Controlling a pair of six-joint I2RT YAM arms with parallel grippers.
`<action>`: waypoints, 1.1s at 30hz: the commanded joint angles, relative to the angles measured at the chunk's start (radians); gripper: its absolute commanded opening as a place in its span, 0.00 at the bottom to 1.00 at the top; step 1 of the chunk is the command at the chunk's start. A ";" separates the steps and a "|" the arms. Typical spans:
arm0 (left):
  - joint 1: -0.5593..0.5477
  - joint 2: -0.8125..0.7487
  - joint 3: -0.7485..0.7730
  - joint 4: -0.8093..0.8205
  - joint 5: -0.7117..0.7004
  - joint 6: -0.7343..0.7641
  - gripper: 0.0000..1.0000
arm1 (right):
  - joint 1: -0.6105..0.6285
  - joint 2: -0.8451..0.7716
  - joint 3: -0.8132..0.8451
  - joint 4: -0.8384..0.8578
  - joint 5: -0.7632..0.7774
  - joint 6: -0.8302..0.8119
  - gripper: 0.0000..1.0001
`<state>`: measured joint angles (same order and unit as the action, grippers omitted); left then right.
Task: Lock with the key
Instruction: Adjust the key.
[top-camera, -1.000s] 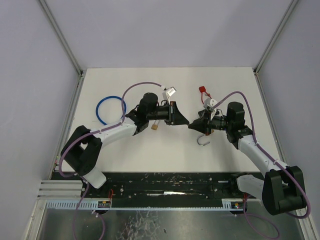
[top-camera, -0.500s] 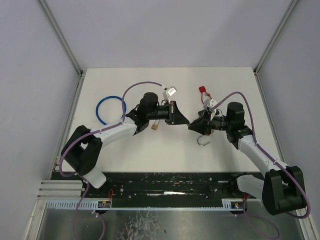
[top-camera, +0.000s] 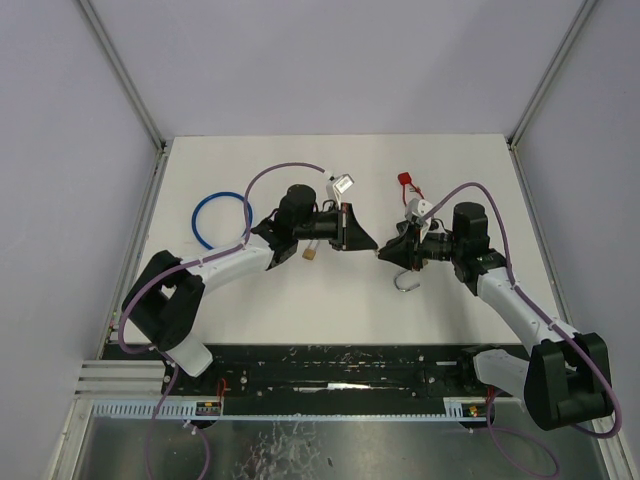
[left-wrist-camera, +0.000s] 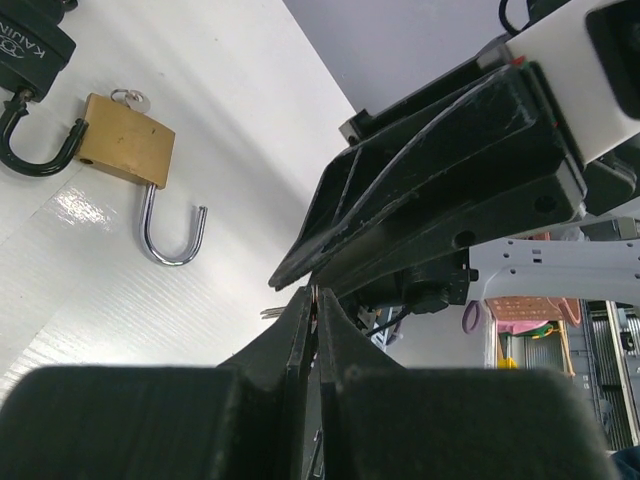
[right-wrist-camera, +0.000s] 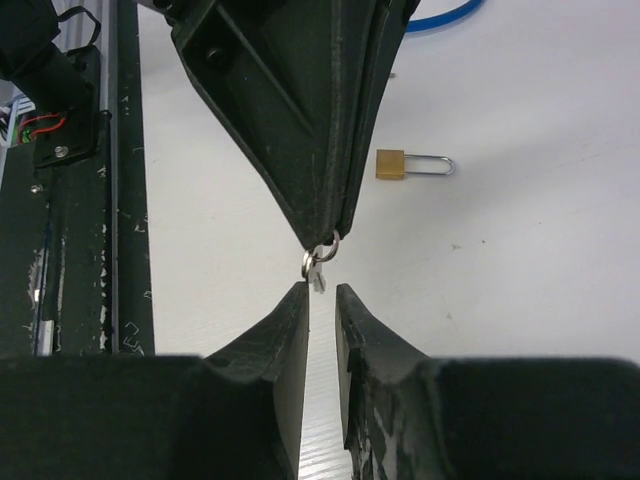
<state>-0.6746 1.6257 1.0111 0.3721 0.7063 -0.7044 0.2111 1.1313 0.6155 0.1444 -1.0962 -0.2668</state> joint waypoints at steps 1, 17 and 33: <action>0.005 -0.025 0.018 0.013 0.031 0.037 0.00 | 0.002 -0.012 0.064 -0.015 0.023 -0.052 0.22; 0.004 -0.021 0.018 0.059 0.060 0.006 0.00 | 0.003 -0.009 0.057 -0.007 0.003 -0.060 0.16; 0.005 -0.025 0.014 0.068 0.059 -0.005 0.00 | 0.007 -0.019 0.055 -0.085 -0.035 -0.158 0.24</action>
<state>-0.6731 1.6257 1.0111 0.3710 0.7486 -0.7025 0.2111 1.1313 0.6380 0.0784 -1.0916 -0.3740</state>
